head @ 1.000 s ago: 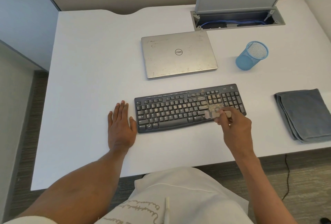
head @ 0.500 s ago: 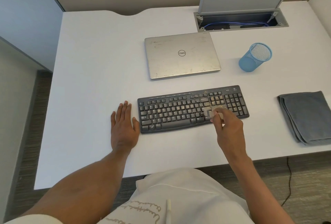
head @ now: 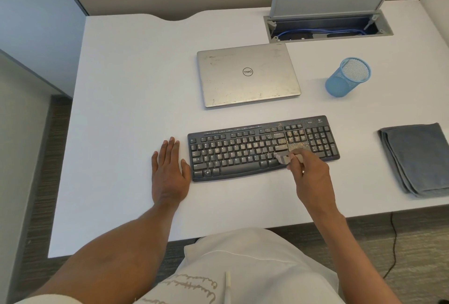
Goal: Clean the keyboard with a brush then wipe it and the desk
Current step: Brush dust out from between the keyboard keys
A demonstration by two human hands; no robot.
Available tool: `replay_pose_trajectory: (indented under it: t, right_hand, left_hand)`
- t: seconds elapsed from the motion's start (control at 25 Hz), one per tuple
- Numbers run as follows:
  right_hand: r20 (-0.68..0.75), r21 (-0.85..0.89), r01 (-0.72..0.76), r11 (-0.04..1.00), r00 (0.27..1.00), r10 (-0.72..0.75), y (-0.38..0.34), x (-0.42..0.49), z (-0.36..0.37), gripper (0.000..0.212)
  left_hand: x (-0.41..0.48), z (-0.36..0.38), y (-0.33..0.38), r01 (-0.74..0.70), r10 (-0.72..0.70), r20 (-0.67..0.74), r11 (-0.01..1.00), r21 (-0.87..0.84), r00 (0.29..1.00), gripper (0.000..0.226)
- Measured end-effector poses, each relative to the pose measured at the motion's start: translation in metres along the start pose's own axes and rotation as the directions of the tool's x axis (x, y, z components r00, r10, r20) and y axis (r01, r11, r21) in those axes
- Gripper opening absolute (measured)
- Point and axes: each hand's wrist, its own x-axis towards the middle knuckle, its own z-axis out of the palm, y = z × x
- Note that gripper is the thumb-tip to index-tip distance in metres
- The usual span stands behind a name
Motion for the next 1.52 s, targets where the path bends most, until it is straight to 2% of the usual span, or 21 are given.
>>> replay_pose_trajectory:
  t: [0.08, 0.2, 0.36, 0.52, 0.6, 0.72, 1.0, 1.16, 1.32, 1.44, 1.52]
  right_hand:
    - [0.094, -0.048, -0.044, 0.998, 0.994, 0.048, 0.005, 0.005, -0.004, 0.017]
    - [0.206, -0.130, 0.011, 0.992, 0.979, 0.016, 0.001, 0.018, -0.012, 0.019]
    - [0.234, -0.015, 0.037, 0.999, 0.972, -0.033, -0.024, 0.036, -0.009, 0.018]
    - [0.356, 0.040, 0.051, 0.998, 0.932, -0.062, -0.042, 0.050, 0.007, 0.020]
    - [0.402, 0.046, 0.081, 0.996, 0.911, -0.092, -0.048, 0.051, 0.014, 0.019]
    - [0.435, -0.010, 0.064, 0.998, 0.899, -0.053, -0.037, 0.058, 0.007, 0.021]
    - [0.249, -0.159, -0.005, 0.987, 0.968, 0.045, 0.000, 0.080, -0.037, 0.018]
    - [0.091, -0.018, 0.036, 0.999, 0.995, -0.035, -0.010, 0.074, -0.025, 0.018]
    - [0.128, 0.078, -0.014, 0.997, 0.992, 0.004, -0.014, 0.068, -0.002, 0.017]
    - [0.118, 0.074, -0.046, 0.996, 0.992, 0.037, -0.012, 0.066, -0.003, 0.017]
    - [0.064, -0.003, -0.067, 0.998, 0.996, 0.067, -0.011, 0.065, -0.010, 0.020]
  left_hand:
    - [0.000, 0.000, 0.001, -0.002, 0.002, 0.000, 1.000, 0.001, 1.000, 0.063]
    - [0.000, 0.000, 0.000, -0.003, 0.003, -0.004, 1.000, 0.000, 1.000, 0.063]
    - [0.000, 0.001, 0.001, 0.000, 0.000, -0.001, 1.000, 0.002, 1.000, 0.062]
    - [0.000, 0.001, 0.000, 0.003, -0.003, 0.007, 1.000, 0.004, 1.000, 0.062]
    - [0.001, 0.001, 0.000, 0.005, -0.005, 0.013, 1.000, 0.006, 1.000, 0.062]
    - [0.000, 0.001, 0.000, 0.007, -0.007, 0.008, 1.000, 0.005, 1.000, 0.064]
    - [0.000, 0.001, -0.001, 0.016, -0.016, 0.024, 1.000, 0.010, 1.000, 0.065]
    - [0.000, 0.001, 0.000, 0.010, -0.010, 0.015, 1.000, 0.007, 1.000, 0.065]
    - [0.000, 0.001, -0.001, 0.006, -0.006, 0.010, 1.000, 0.011, 1.000, 0.065]
    - [0.000, 0.001, -0.001, 0.007, -0.007, 0.009, 1.000, 0.007, 1.000, 0.064]
    - [0.000, 0.001, 0.000, 0.009, -0.009, 0.011, 1.000, 0.009, 1.000, 0.064]
